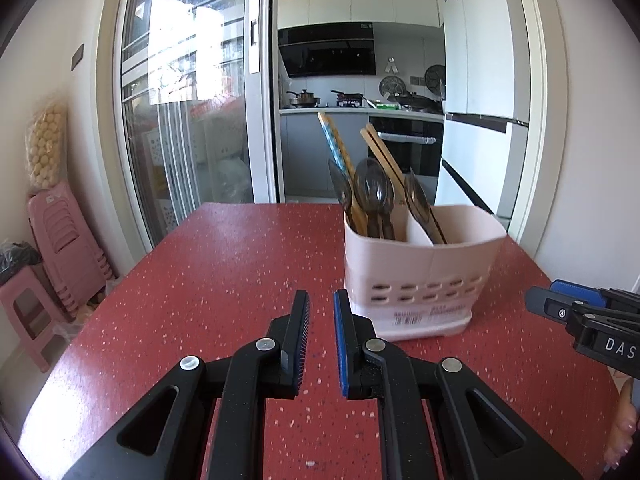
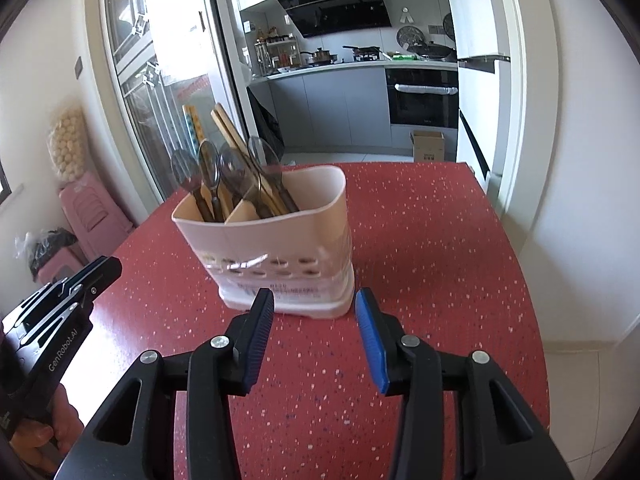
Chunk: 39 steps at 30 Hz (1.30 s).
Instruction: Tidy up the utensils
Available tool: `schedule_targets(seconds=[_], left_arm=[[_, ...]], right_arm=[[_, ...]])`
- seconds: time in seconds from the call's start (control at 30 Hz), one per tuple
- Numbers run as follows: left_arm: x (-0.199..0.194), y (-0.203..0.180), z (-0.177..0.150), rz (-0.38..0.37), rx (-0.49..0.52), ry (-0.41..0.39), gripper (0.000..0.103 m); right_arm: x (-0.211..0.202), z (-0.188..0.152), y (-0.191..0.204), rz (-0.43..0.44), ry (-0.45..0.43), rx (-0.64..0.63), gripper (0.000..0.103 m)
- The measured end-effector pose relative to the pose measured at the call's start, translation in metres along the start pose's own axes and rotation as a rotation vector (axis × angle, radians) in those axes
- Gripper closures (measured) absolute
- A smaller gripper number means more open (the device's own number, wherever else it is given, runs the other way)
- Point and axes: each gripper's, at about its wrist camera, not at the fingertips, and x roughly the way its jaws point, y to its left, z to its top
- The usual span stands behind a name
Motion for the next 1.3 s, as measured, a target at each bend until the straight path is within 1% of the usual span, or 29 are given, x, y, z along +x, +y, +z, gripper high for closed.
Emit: schedule_targets(seconds=[0.1,0.13,0.17,0.2,0.23,0.27,0.37,0.47,0.57,0.63,0.67,0.8,0.87,0.9,0.93,0.97,1.07,1.17,1.3], left_arm=[[-0.002,0.000,-0.007,-0.008,0.002,0.015,0.061],[-0.003,-0.001,-0.009,-0.011,0.002,0.022,0.052],[-0.004,-0.001,-0.011,-0.013,0.003,0.031,0.032],[-0.004,0.000,-0.015,-0.007,0.002,0.039,0.000],[-0.009,0.000,-0.018,0.015,-0.007,0.019,0.000],[-0.013,0.001,-0.020,0.017,-0.006,0.004,0.000],[-0.018,-0.001,-0.025,0.006,0.015,0.022,0.000],[-0.022,-0.001,-0.032,0.002,0.020,0.041,0.000],[-0.024,0.001,-0.039,0.002,0.021,0.059,0.000],[-0.025,0.002,-0.044,0.010,0.018,0.073,0.000],[-0.026,0.004,-0.046,0.013,0.015,0.078,0.000],[-0.028,0.011,-0.052,0.020,-0.007,0.094,0.000],[-0.029,0.015,-0.054,0.020,-0.018,0.098,0.000],[-0.030,0.016,-0.054,0.021,-0.024,0.097,0.000],[-0.031,0.017,-0.054,0.023,-0.026,0.093,0.000],[-0.032,0.018,-0.054,0.024,-0.027,0.088,0.000],[-0.037,0.020,-0.052,0.029,-0.026,0.063,0.000],[-0.041,0.020,-0.049,0.034,-0.025,0.031,0.000],[-0.042,0.018,-0.044,0.035,-0.016,-0.013,0.000]], right_arm=[[-0.002,-0.007,-0.003,-0.005,0.013,0.014,0.054],[-0.002,-0.009,-0.004,-0.004,0.020,0.020,0.054],[-0.002,-0.013,-0.004,-0.006,0.027,0.024,0.054],[-0.003,-0.013,-0.004,-0.008,0.032,0.026,0.054],[-0.003,-0.016,-0.005,-0.010,0.037,0.029,0.054],[-0.004,-0.020,-0.006,-0.011,0.042,0.033,0.053],[-0.004,-0.027,-0.006,-0.017,0.054,0.041,0.052],[-0.003,-0.033,-0.006,-0.028,0.071,0.042,0.049],[-0.006,-0.036,-0.002,-0.045,0.066,0.032,0.039],[-0.009,-0.039,-0.001,-0.055,0.057,0.024,0.025],[-0.011,-0.039,0.000,-0.067,0.048,0.019,0.022],[-0.020,-0.043,0.003,-0.126,0.013,-0.005,0.021],[-0.025,-0.045,0.004,-0.147,-0.012,-0.010,0.016],[-0.028,-0.046,0.003,-0.152,-0.027,-0.009,0.011],[-0.030,-0.047,0.003,-0.152,-0.044,-0.004,0.003],[-0.033,-0.048,0.003,-0.150,-0.061,0.004,0.000],[-0.044,-0.049,0.003,-0.133,-0.134,0.020,0.000],[-0.050,-0.050,0.007,-0.151,-0.192,0.010,0.000],[-0.048,-0.048,0.013,-0.177,-0.204,-0.011,0.000]])
